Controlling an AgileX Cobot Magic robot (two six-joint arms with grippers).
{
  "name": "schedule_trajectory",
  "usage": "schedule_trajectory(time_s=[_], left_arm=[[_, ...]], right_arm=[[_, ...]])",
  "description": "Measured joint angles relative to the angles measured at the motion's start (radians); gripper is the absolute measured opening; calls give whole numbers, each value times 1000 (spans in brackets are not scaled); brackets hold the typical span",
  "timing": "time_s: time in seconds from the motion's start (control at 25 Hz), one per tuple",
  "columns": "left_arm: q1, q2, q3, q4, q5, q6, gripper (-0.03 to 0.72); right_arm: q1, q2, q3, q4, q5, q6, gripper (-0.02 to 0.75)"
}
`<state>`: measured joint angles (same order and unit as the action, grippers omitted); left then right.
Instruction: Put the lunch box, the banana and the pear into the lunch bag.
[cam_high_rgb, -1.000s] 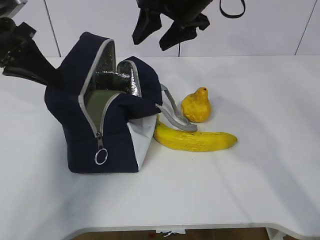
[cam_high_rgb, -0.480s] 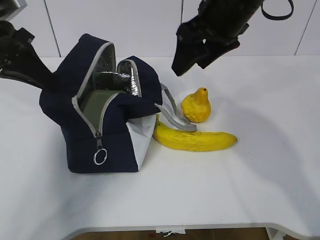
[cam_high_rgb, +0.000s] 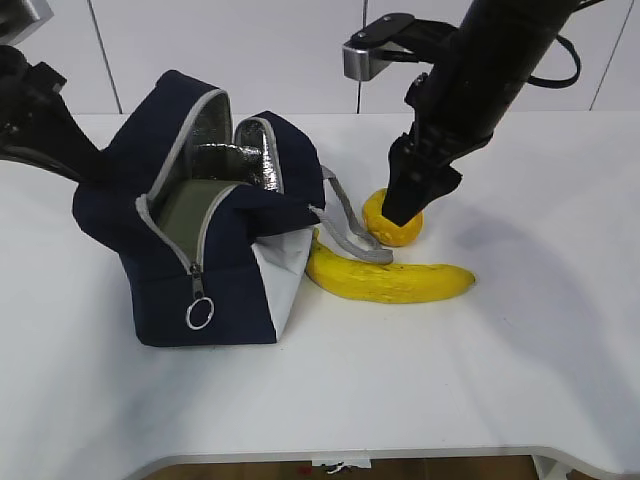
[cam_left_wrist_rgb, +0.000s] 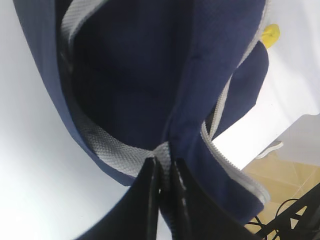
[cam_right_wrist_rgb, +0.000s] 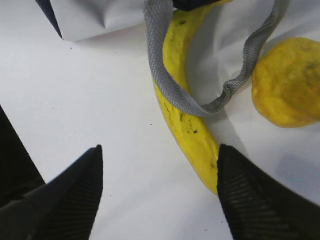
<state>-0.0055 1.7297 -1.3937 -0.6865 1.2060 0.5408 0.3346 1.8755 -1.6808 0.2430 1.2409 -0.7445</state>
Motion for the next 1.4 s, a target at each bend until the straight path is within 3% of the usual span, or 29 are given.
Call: schedule_trajectory(time_s=[1.04,1.4], left_arm=[[0,0,0,40,2,0,12],[0,0,0,41,2,0,12]], right_arm=[[0,155,1,18,-15,-93,530],[0,160,1,-29,-15,-344,515]])
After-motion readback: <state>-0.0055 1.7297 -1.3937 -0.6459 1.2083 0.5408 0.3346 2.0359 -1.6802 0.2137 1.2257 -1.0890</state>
